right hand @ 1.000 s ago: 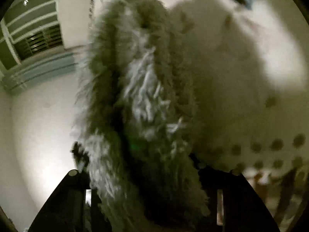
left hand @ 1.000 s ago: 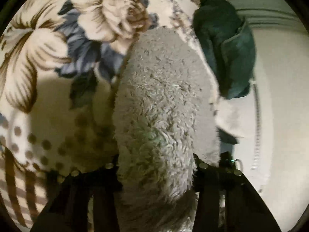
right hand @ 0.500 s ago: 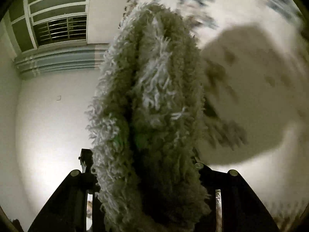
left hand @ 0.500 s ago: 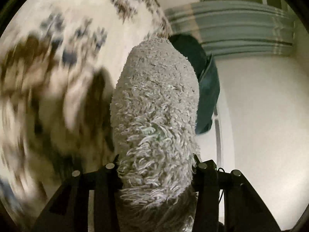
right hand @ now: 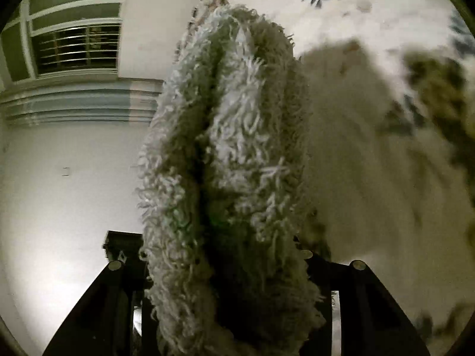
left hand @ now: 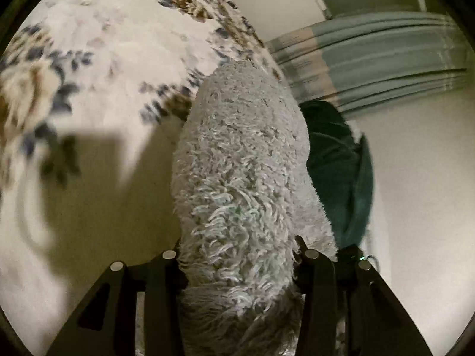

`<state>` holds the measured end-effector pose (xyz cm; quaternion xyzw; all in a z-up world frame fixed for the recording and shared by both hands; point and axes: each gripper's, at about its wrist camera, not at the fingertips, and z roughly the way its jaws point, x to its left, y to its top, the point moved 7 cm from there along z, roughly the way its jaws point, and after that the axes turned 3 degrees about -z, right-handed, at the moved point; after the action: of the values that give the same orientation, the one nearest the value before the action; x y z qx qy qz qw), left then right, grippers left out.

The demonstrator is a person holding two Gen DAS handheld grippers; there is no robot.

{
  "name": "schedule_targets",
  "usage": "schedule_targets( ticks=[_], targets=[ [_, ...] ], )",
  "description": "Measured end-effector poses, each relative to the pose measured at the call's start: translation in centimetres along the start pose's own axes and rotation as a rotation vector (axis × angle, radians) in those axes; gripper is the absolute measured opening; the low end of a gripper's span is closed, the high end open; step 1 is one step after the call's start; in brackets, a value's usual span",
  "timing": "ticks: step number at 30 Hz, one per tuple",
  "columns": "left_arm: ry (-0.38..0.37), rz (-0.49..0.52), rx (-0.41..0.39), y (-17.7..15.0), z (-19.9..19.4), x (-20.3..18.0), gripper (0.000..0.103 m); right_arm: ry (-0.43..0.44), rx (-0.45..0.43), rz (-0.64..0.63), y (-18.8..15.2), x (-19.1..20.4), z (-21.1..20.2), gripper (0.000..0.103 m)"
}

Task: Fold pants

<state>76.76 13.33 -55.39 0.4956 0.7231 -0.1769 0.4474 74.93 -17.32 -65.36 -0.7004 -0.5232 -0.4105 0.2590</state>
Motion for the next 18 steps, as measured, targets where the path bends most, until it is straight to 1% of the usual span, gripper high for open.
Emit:
schedule_targets(
  ticks=[2, 3, 4, 5, 6, 7, 8, 9, 10, 11, 12, 13, 14, 15, 16, 18],
  targets=[
    [0.055, -0.002, 0.041, 1.0, 1.6, 2.9, 0.041, -0.093, 0.0, -0.021, 1.0, -1.4, 2.3, 0.043],
    [0.091, -0.008, 0.063, 1.0, 2.2, 4.2, 0.042, -0.139, 0.007, -0.026, 1.2, -2.2, 3.1, 0.044],
    [0.12, -0.019, 0.089, 1.0, 2.9, 5.5, 0.046, -0.161, 0.02, -0.022, 1.2, -2.8, 3.6, 0.046],
    [0.132, -0.036, 0.109, 0.9, 3.1, 6.6, 0.049, -0.184, 0.038, -0.022, 1.1, -3.3, 4.0, 0.054],
    [0.122, -0.043, 0.114, 0.6, 3.0, 6.8, 0.051, -0.224, 0.052, -0.036, 1.2, -3.6, 4.2, 0.061],
    [0.125, -0.043, 0.112, 0.3, 2.7, 6.8, 0.053, -0.251, 0.056, -0.062, 1.0, -3.7, 4.1, 0.063],
    [0.142, -0.036, 0.109, 0.2, 2.2, 6.5, 0.053, -0.292, 0.059, -0.097, 1.0, -3.4, 3.8, 0.074],
    [0.176, -0.016, 0.103, -0.3, 1.6, 6.0, 0.054, -0.384, 0.049, -0.142, 1.0, -3.2, 3.2, 0.084],
    [0.206, -0.001, 0.099, -0.6, 1.1, 5.5, 0.057, -0.446, 0.036, -0.178, 0.6, -2.6, 2.6, 0.084],
    [0.253, 0.015, 0.089, -0.6, 0.7, 4.9, 0.06, -0.498, 0.019, -0.211, 0.3, -2.1, 2.0, 0.086],
    [0.331, 0.054, 0.071, -1.0, -0.2, 4.1, 0.067, -0.574, -0.001, -0.25, -0.4, -1.7, 0.9, 0.096],
    [0.388, 0.081, 0.054, -0.3, 0.0, 3.7, 0.076, -0.627, -0.015, -0.275, -1.0, -1.2, 0.2, 0.102],
    [0.467, 0.127, 0.031, -0.5, -0.8, 3.0, 0.08, -0.673, -0.033, -0.296, -1.0, -0.2, -0.3, 0.103],
    [0.574, 0.194, -0.009, -0.9, -1.8, 1.9, 0.088, -0.728, -0.066, -0.326, -1.0, 2.1, -0.5, 0.103],
    [0.634, 0.24, -0.03, -1.2, -2.3, 1.1, 0.091, -0.771, -0.094, -0.348, -1.9, 3.1, -1.2, 0.103],
    [0.734, 0.314, -0.07, -2.3, -3.8, -0.6, 0.091, -0.849, -0.151, -0.379, -2.0, 6.3, -2.2, 0.103]
  ],
)
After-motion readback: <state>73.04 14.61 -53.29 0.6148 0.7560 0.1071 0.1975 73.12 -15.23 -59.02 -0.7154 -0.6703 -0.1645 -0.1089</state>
